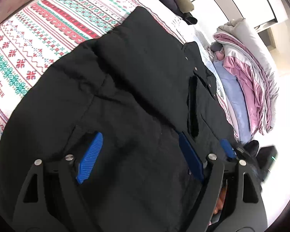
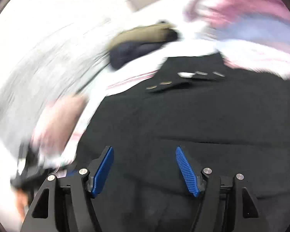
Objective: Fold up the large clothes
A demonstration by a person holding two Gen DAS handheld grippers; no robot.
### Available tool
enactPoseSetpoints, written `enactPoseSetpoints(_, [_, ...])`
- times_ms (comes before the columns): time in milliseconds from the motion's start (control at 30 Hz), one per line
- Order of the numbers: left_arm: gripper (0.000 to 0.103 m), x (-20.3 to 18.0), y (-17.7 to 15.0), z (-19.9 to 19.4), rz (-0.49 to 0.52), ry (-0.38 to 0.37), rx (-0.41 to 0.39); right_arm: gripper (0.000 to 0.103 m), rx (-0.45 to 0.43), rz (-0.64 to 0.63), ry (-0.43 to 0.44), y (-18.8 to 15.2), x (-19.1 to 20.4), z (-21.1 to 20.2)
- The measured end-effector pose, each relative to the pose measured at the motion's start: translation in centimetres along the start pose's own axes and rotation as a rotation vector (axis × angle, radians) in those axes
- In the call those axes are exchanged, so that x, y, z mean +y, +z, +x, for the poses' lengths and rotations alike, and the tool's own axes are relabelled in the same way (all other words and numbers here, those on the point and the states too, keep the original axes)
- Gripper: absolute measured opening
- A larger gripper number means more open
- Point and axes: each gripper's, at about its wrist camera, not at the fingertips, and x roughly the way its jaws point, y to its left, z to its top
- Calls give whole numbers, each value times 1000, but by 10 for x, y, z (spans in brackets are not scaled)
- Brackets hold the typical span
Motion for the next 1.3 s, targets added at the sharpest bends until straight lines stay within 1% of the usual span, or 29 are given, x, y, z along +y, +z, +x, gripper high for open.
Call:
enactPoseSetpoints(33, [81, -2, -1, 1, 12, 8, -3, 68, 34, 18, -71, -1, -6, 13])
enactPoseSetpoints(67, [81, -3, -2, 1, 20, 13, -10, 68, 89, 20, -147, -7, -13, 31])
enactPoseSetpoints(100, [81, -6, -3, 3, 35, 25, -12, 68, 117, 13, -185, -13, -18, 44])
enactPoseSetpoints(133, [81, -8, -4, 4, 46, 29, -12, 68, 60, -26, -207, -19, -15, 46])
enactPoseSetpoints(200, [81, -9, -5, 8, 63, 34, -1, 68, 72, -55, -249, -17, -8, 45])
enactPoseSetpoints(267, [81, -9, -7, 11, 65, 38, 12, 68, 96, -65, -280, -9, -2, 35])
enactPoseSetpoints(333, [81, -7, -7, 13, 56, 33, 26, 68, 32, -77, -310, -2, -9, 7])
enactPoseSetpoints(367, [81, -7, -7, 13, 53, 28, 27, 68, -8, -68, -365, 1, -21, -10])
enactPoseSetpoints(433, [81, -8, -8, 10, 54, 15, 27, 68, -25, 3, -451, -2, -57, -29])
enactPoseSetpoints(500, [81, -10, -9, 7, 67, 0, 24, 68, -8, 135, -480, -6, -107, -39])
enactPoseSetpoints(533, [81, -10, -10, 6, 74, -1, 23, 68, 7, 206, -470, -13, -129, -41])
enactPoseSetpoints(567, [81, -11, -10, 5, 79, 1, 23, 69, -22, 259, -381, -21, -149, -44])
enactPoseSetpoints(600, [81, -11, -11, 5, 79, 5, 24, 69, -64, 261, -346, -27, -150, -48])
enactPoseSetpoints(633, [81, -12, -11, 6, 77, 4, 25, 69, -67, 256, -350, -28, -148, -48])
enactPoseSetpoints(733, [81, -13, -10, 7, 86, 14, 22, 69, 29, 133, -546, -21, -112, -37])
enactPoseSetpoints(767, [81, -13, -10, 7, 88, 22, 14, 69, 42, 117, -563, -21, -102, -37])
enactPoseSetpoints(800, [81, -11, -9, 5, 92, 36, 4, 69, 31, 109, -523, -23, -91, -42])
enactPoseSetpoints(833, [81, -11, -8, 4, 91, 44, -1, 69, 10, 111, -460, -26, -79, -50])
enactPoseSetpoints(867, [81, -9, -7, 2, 90, 50, -8, 69, -4, 115, -440, -34, -72, -58])
enactPoseSetpoints(933, [81, -7, -9, -5, 100, 59, -20, 69, -20, 109, -454, -45, -53, -71])
enactPoseSetpoints(1000, [81, -7, -14, -12, 119, 53, -10, 69, -14, 86, -433, -62, -37, -89])
enactPoseSetpoints(1033, [81, -9, -18, -19, 149, 54, -10, 69, -10, 79, -421, -71, -32, -99])
enactPoseSetpoints(1067, [81, -11, -22, -25, 185, 71, -17, 69, -14, 75, -411, -85, -25, -113])
enactPoseSetpoints(1100, [81, -12, -30, -37, 240, 107, -29, 69, -27, 73, -404, -98, -20, -129])
enactPoseSetpoints(1133, [81, -10, -35, -45, 263, 119, -35, 69, -41, 77, -403, -109, -17, -145])
enactPoseSetpoints(1200, [81, 6, -51, -72, 294, 107, -48, 71, -64, 95, -420, -140, -20, -184])
enactPoseSetpoints(1233, [81, 17, -59, -86, 302, 102, -58, 74, -78, 108, -427, -152, -24, -202])
enactPoseSetpoints(1267, [81, 25, -64, -96, 308, 103, -67, 77, -101, 139, -437, -173, -31, -226])
enactPoseSetpoints(1300, [81, 40, -71, -108, 318, 111, -76, 78, -115, 166, -448, -187, -37, -244])
